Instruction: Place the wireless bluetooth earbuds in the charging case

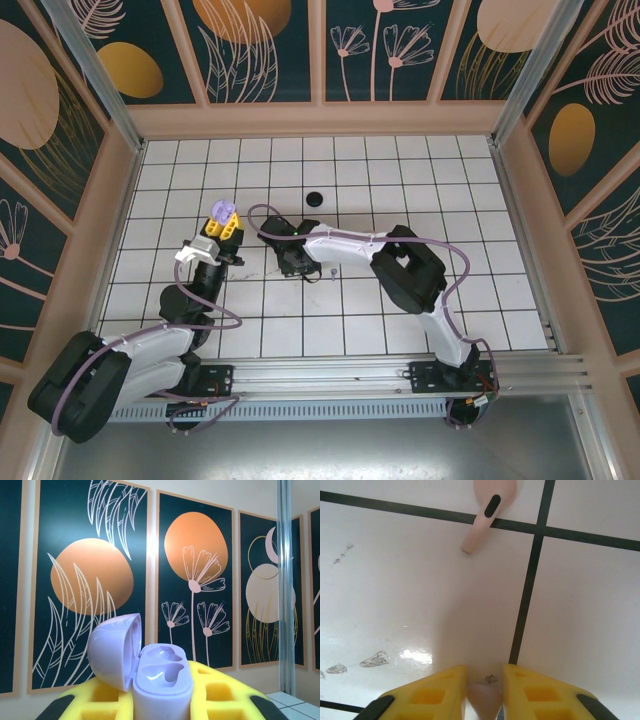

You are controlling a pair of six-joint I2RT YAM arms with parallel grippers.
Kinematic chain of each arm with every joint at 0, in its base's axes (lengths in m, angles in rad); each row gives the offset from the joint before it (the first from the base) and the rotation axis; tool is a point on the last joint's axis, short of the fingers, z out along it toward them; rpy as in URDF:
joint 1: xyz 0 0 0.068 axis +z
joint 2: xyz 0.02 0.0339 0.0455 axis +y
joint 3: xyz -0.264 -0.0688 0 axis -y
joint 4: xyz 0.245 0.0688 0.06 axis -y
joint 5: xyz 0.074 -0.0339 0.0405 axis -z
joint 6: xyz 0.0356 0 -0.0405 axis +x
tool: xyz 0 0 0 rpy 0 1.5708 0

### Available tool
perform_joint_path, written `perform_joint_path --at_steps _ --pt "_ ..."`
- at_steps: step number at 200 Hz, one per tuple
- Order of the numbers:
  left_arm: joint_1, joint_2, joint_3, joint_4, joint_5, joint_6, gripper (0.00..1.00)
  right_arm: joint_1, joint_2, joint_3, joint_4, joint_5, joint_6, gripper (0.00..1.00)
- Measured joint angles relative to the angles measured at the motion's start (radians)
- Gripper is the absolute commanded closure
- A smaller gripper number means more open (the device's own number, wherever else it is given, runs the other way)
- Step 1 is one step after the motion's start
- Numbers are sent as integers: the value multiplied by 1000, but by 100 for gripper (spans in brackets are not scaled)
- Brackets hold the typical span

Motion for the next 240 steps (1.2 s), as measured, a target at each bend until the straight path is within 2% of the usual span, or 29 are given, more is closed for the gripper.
perform_joint_path --at_steps 15,61,115,171,240 --pt "0 0 0 -2 2 0 100 0 -7 -11 13 0 1 82" --pt "0 0 4 -22 18 0 100 0 -56 -90 84 2 4 83" --pt "0 -10 25 -57 75 0 100 -31 -189 -232 98 14 2 84" --pt "0 -10 77 -124 190 0 100 -101 -396 -248 136 52 -46 84" --pt "0 -2 149 -255 388 44 100 -153 -578 -237 179 84 -167 84"
